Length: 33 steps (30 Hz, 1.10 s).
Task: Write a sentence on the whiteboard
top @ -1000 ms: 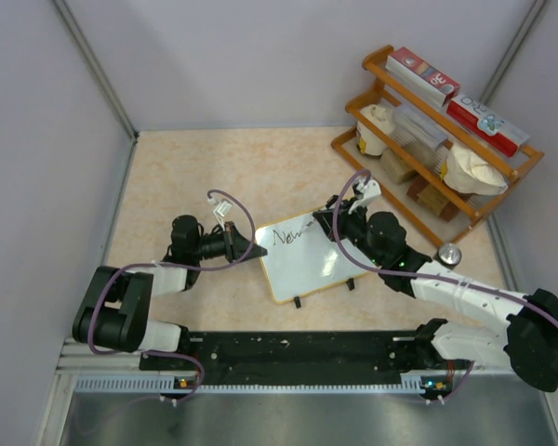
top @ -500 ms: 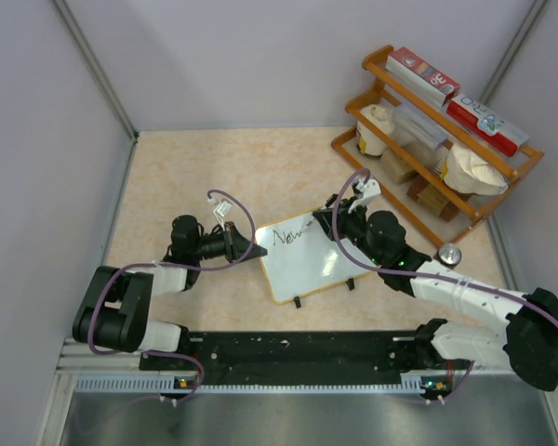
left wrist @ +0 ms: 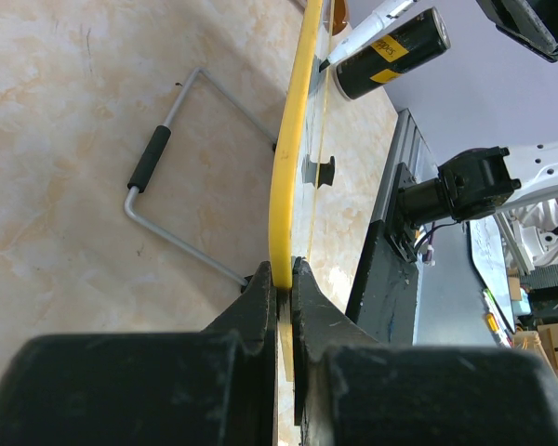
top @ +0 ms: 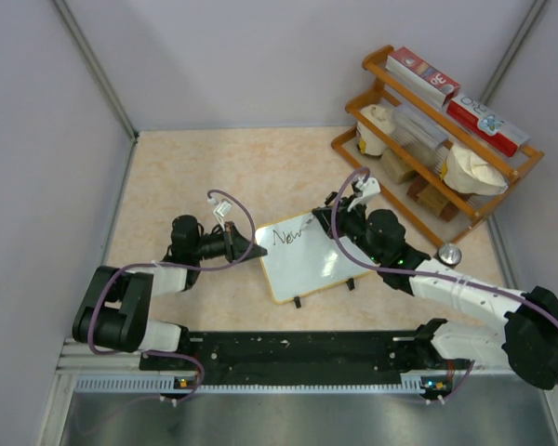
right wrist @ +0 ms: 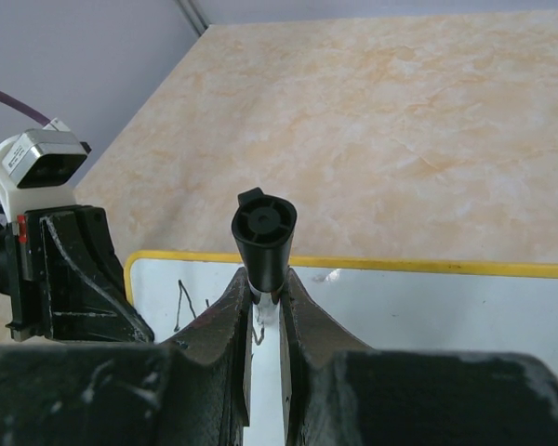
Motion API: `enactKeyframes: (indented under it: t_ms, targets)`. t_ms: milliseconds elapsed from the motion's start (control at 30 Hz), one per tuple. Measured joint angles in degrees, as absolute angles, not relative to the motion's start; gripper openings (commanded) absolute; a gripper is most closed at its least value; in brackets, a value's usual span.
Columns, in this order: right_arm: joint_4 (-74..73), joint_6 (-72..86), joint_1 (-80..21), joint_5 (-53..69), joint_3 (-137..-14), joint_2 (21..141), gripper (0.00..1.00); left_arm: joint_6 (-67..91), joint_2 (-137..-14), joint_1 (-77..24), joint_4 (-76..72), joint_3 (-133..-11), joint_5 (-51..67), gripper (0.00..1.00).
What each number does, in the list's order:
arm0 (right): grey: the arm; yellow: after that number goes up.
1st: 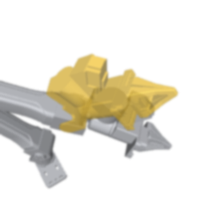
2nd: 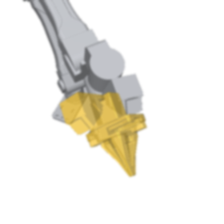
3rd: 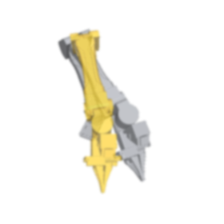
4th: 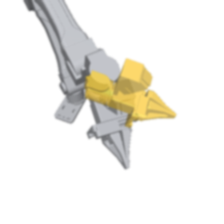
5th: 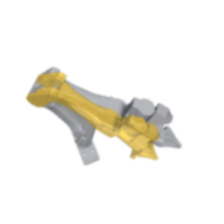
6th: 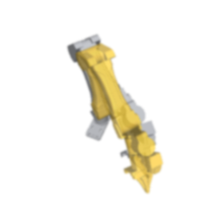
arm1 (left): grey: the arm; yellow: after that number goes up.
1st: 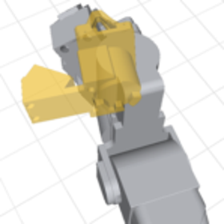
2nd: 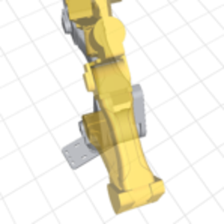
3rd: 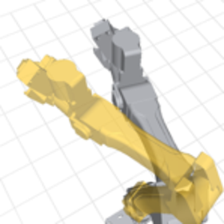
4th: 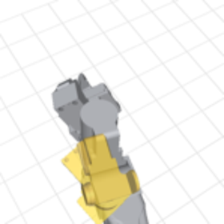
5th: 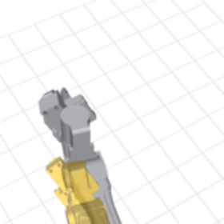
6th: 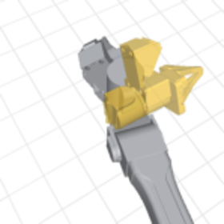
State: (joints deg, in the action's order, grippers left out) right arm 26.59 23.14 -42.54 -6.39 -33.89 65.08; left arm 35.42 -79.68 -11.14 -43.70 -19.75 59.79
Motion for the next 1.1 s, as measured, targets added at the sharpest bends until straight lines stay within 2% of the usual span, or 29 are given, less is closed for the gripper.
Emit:
enactKeyframes:
  t_ms: [267,533,733,1100]
  targets:
    - [25.52,23.46,-42.5,-6.17,-33.91,63.94,0.0,35.42,-79.68,-11.14,-43.77,-19.75,59.94,0.0]
    - [23.97,23.81,-42.19,-6.09,-33.89,53.84,0.0,35.4,-79.68,-11.14,-43.81,-19.75,60.03,0.0]
    - [21.87,23.81,-41.36,-6.02,-33.71,51.51,0.0,35.4,-79.68,-11.14,-43.83,-19.75,60.07,0.0]
    - [17.23,25.76,-33.69,-0.54,-29.98,49.65,0.0,35.4,-79.68,-11.14,-43.86,-19.75,60.14,0.0]
